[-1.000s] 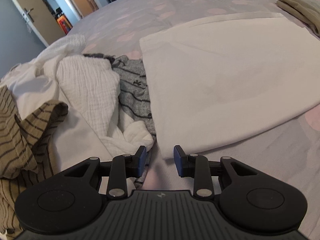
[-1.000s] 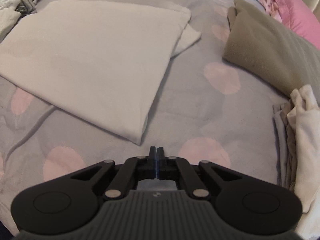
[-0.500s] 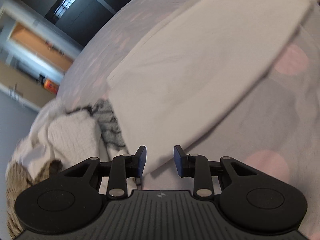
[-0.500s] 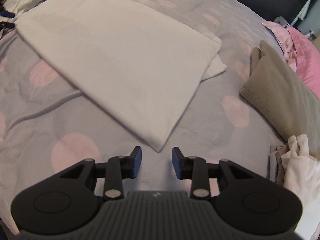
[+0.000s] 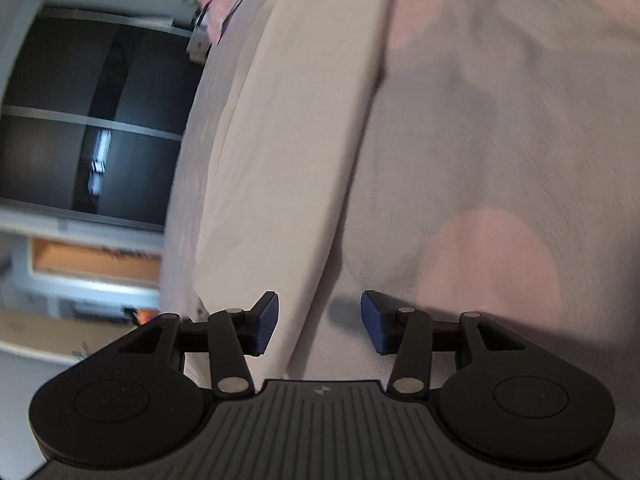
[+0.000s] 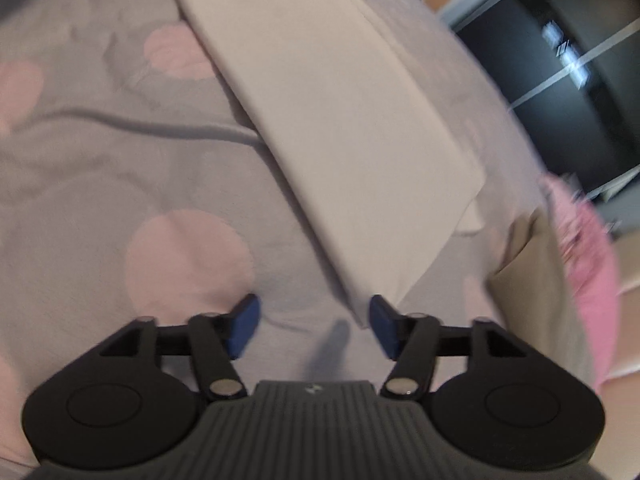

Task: Fold clothes

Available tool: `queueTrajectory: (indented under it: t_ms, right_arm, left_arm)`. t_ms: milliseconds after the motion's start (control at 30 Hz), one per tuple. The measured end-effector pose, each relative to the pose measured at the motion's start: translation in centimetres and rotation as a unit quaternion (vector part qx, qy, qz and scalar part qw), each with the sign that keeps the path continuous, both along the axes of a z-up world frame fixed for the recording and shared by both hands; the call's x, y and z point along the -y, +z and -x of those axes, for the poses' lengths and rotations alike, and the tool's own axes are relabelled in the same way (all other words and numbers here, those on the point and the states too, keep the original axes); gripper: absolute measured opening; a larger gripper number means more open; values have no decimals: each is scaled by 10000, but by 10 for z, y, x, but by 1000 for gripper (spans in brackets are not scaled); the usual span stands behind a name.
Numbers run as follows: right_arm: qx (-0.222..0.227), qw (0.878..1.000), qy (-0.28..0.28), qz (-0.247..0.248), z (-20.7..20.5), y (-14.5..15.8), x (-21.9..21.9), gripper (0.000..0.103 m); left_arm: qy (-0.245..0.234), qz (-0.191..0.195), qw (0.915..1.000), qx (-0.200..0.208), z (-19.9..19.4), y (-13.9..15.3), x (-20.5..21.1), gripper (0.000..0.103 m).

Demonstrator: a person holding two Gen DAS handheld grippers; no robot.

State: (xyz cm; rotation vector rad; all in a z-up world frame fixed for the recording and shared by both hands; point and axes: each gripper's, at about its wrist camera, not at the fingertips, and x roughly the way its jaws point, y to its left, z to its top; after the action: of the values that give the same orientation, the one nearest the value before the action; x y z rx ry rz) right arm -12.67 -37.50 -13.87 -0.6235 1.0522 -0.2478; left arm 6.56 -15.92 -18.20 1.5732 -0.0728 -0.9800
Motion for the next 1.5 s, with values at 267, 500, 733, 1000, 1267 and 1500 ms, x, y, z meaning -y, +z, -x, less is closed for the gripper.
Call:
queueTrajectory:
  t_ms: [267,500,733,1000,1267,1500]
  right_arm:
    - [167,9955,454,817,-4,-10,-8,71]
    - [20,9920,603,1110,-22,-19,0,71]
    - [26,9848,719,1583,-43,-32,9,67]
    - [-35,9818,644,1788,-57,-29,17,8]
    - [211,9902,260,1355,-62,18,29,5]
    - [250,9960,225,834,-45,72,31,3]
  left_arm:
    - [190,309,9984,427,-15,-8,23,50]
    - [142,305,9980,528,-16,-13,42,48]
    - [101,323,9967,742,-13,-21,49,28]
    - [239,539,9964,609,-10,0,49,3]
    - [405,777,9961,-35,-7,58,49,1]
    - [409,569,9956,-616,4,106,32,1]
